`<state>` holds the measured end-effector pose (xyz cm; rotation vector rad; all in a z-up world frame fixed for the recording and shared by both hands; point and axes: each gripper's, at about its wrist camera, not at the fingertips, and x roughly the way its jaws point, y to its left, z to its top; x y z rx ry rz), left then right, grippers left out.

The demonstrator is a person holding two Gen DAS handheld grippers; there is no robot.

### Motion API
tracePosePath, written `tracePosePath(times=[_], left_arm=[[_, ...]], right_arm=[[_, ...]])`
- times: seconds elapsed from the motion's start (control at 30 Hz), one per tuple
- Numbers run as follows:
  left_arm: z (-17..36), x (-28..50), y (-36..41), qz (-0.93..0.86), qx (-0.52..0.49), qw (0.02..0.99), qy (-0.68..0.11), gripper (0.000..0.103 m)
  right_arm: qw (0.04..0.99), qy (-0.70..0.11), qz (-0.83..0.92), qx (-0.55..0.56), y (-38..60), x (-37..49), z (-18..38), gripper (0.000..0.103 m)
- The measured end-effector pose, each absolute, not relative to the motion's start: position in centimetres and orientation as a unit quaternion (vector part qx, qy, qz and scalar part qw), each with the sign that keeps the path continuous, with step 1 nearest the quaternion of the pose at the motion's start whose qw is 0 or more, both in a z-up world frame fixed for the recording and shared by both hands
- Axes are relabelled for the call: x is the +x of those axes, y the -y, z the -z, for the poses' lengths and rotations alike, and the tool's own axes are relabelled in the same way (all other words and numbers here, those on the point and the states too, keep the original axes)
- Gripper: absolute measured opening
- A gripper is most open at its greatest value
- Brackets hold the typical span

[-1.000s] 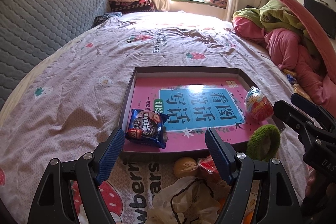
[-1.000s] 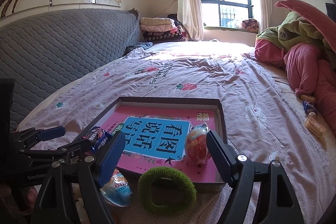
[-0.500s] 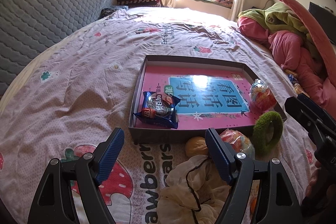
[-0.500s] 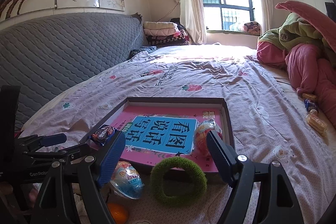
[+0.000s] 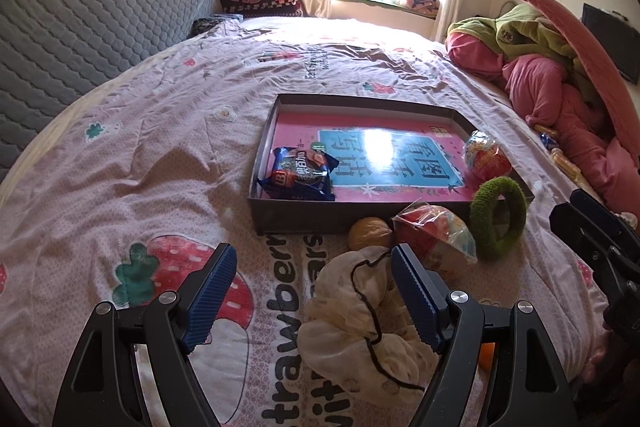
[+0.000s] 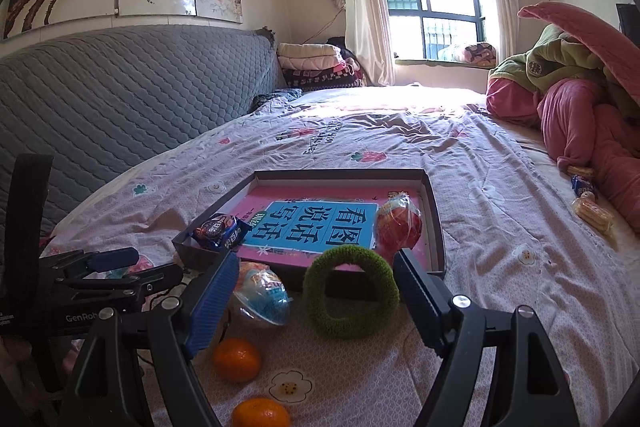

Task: Organize objects
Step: 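Withdraw both open tools from the box back toward the remaining items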

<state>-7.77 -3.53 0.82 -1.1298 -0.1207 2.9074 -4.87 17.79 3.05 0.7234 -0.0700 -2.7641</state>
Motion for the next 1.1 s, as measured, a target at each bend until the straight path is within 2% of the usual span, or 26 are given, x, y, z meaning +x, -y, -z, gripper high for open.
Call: tracePosePath(times=[1.1], left_arm=[[0.6,-5.2,3.0,-0.927,-0.374,0.009,0.006,0.080]], right_arm=[[0.142,-0.035,0.953,0.264,-16.4,-0.8,-1.2,0.079]])
